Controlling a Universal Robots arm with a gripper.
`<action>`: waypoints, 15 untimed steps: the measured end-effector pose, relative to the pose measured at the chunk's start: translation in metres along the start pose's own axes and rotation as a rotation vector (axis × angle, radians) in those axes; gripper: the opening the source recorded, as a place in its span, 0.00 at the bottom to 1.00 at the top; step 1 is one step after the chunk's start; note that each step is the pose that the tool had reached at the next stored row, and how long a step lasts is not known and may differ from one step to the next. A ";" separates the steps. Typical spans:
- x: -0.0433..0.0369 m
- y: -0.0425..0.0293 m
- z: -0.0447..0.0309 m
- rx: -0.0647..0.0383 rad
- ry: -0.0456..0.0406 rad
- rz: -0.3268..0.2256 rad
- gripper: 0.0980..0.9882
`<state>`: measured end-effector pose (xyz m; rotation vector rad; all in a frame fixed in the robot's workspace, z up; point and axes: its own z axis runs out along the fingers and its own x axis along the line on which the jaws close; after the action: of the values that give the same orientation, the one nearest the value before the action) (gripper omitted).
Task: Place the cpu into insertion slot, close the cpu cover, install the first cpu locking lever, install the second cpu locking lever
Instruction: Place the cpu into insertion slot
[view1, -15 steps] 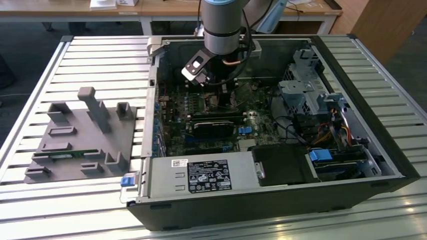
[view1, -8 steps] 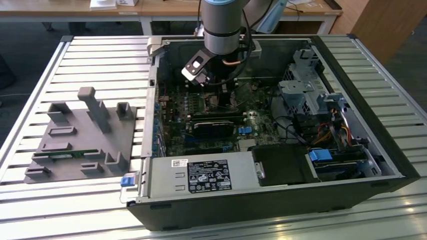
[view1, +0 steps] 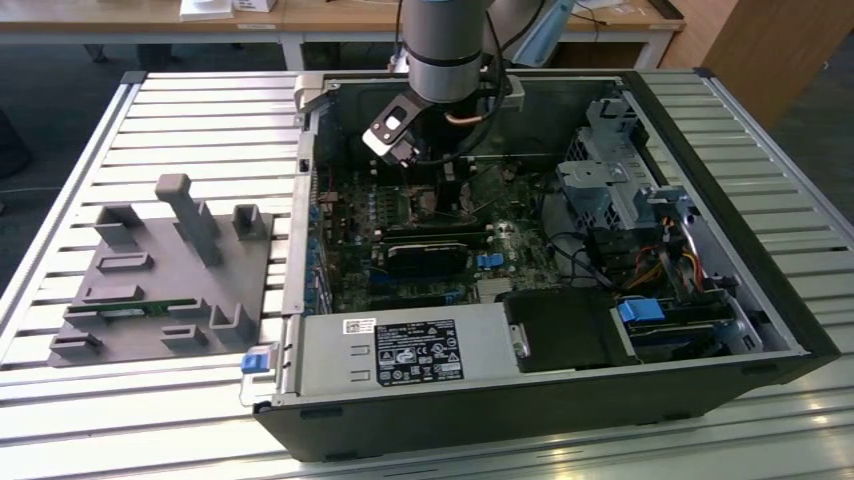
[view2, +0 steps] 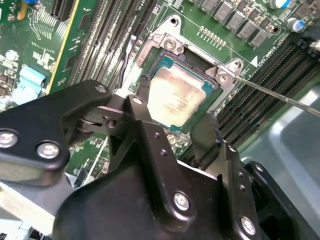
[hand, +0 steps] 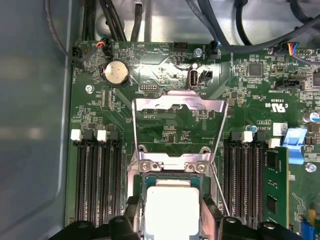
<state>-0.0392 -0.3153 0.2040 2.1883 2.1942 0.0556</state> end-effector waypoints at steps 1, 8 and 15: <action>0.0000 0.0000 -0.0005 0.001 0.0000 0.000 0.56; -0.0002 0.0002 -0.0033 0.003 0.0011 0.000 0.22; -0.0003 0.0004 -0.0058 0.005 0.0012 0.000 0.01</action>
<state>-0.0391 -0.3155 0.2097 2.1916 2.1974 0.0513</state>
